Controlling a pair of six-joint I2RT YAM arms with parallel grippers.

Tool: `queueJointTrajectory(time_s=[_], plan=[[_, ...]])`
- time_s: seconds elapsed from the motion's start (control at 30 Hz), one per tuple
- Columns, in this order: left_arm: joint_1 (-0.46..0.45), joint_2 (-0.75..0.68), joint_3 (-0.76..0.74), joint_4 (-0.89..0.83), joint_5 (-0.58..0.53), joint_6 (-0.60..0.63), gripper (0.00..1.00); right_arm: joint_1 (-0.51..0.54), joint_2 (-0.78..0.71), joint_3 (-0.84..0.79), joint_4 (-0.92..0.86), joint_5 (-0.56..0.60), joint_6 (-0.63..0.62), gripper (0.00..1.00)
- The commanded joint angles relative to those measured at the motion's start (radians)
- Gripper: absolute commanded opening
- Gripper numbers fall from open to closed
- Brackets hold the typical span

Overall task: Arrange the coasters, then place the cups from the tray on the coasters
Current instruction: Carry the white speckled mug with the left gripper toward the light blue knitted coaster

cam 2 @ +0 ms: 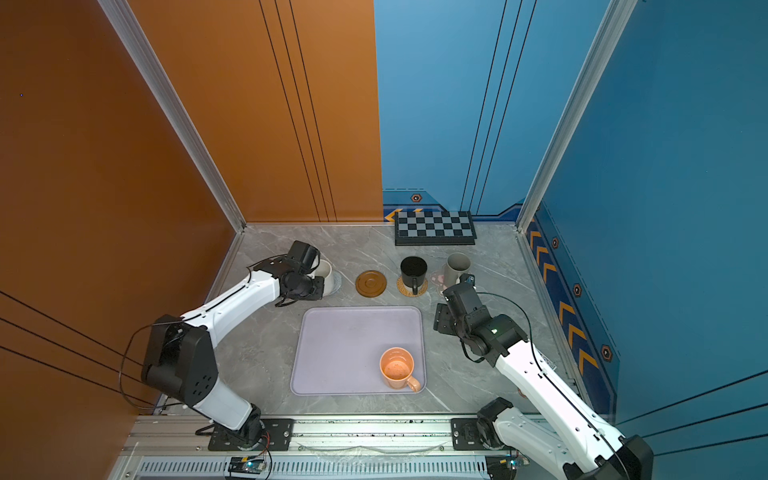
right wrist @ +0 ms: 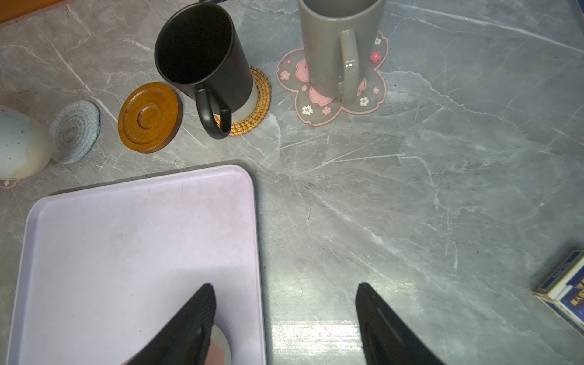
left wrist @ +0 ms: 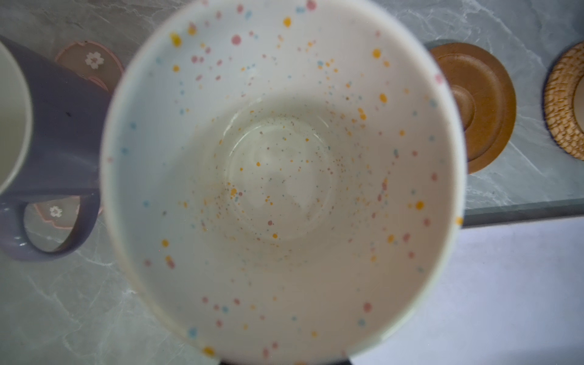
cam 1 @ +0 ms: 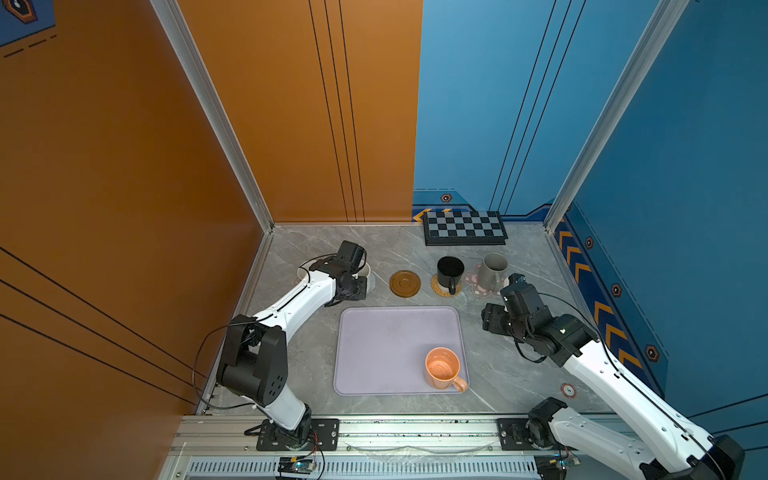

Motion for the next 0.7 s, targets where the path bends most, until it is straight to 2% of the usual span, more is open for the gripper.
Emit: queueJointTrajectory(time_s=[0.0,0.67], plan=[[0.005,0.010,0.060,0.093,-0.052,0.017,0.00,-0.008,0.020,0.032,-0.022,-0.017,-0.021,0.73],[0.018,0.098,0.051,0.225,-0.071,-0.034,0.00,-0.026,0.086,0.064,-0.020,-0.032,-0.032,0.73]])
